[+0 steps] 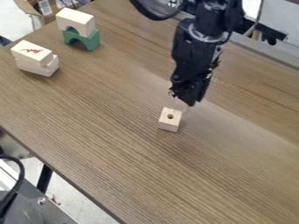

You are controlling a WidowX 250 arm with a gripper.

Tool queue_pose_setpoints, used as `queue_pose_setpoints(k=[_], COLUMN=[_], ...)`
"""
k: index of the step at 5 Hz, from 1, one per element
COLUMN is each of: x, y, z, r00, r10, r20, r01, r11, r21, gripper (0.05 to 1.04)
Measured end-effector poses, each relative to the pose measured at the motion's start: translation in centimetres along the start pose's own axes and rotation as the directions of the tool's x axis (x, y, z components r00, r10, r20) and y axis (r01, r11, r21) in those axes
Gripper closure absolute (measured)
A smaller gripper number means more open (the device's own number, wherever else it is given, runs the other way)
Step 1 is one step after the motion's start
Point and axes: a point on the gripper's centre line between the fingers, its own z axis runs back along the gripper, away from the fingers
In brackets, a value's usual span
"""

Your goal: Put the cylinder in the hole of the square

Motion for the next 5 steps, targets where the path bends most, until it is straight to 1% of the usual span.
queue_pose_setpoints(k=[1,3,5], x=[0.5,0.7,0.8], y=[0.0,1.7,1.7], z=[1.2,2.0,1.8], r00=[1.000,0.999,0.999], r10=[0.014,0.041,0.048], r20=[0.001,0.015,0.025], r01=[-0.014,-0.040,-0.047], r11=[0.999,0.998,0.998], r21=[-0.036,-0.041,-0.048], gripper=[0.959,0.959,0.959])
